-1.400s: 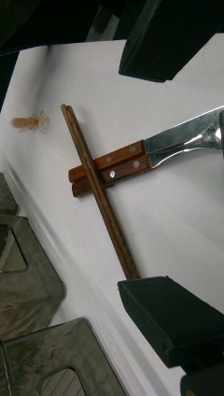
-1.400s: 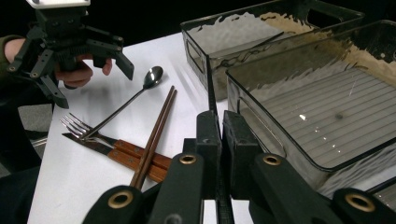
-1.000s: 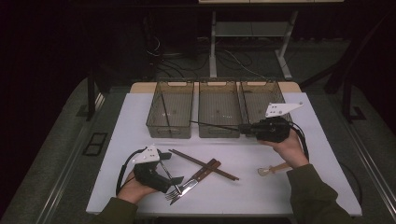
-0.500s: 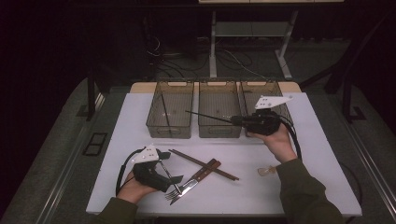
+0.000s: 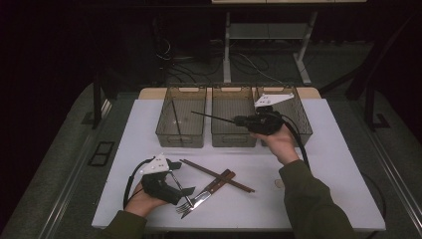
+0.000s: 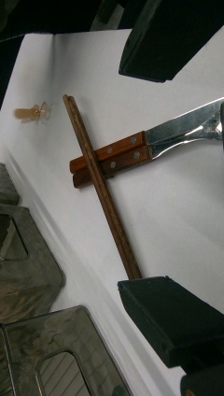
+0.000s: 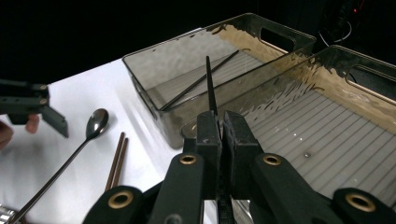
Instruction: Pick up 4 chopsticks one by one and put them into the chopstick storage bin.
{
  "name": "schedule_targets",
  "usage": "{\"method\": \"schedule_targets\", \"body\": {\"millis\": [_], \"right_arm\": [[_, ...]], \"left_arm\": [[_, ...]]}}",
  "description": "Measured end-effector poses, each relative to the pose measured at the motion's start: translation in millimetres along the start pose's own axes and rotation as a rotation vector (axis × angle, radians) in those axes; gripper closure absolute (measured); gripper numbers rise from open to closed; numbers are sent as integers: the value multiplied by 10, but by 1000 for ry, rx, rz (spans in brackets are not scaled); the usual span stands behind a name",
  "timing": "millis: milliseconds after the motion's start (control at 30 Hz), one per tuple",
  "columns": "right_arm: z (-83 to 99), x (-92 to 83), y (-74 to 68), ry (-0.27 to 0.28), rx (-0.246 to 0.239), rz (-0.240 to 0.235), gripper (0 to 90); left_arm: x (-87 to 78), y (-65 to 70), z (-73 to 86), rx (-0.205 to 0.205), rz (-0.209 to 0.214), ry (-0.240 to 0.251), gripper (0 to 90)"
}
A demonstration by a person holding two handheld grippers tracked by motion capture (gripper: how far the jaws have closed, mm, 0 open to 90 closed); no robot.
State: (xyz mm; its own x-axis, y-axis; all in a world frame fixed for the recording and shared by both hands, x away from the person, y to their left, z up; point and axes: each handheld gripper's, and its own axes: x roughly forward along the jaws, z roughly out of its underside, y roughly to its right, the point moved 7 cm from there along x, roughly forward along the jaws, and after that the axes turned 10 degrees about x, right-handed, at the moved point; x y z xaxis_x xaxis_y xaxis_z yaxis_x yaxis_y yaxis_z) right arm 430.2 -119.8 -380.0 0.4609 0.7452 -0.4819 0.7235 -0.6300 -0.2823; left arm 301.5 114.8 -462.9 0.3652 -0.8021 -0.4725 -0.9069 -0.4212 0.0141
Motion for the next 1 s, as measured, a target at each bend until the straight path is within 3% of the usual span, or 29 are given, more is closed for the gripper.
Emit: {"method": "schedule_targets", "body": {"millis": [333, 1000], "right_arm": [[-98, 181, 32, 11, 39, 21, 856], [-322, 645, 0, -17, 30, 104, 856]], "left_arm": [[1, 6, -10, -7, 5, 11, 0], [-3, 6, -16, 4, 11, 14, 0]]}}
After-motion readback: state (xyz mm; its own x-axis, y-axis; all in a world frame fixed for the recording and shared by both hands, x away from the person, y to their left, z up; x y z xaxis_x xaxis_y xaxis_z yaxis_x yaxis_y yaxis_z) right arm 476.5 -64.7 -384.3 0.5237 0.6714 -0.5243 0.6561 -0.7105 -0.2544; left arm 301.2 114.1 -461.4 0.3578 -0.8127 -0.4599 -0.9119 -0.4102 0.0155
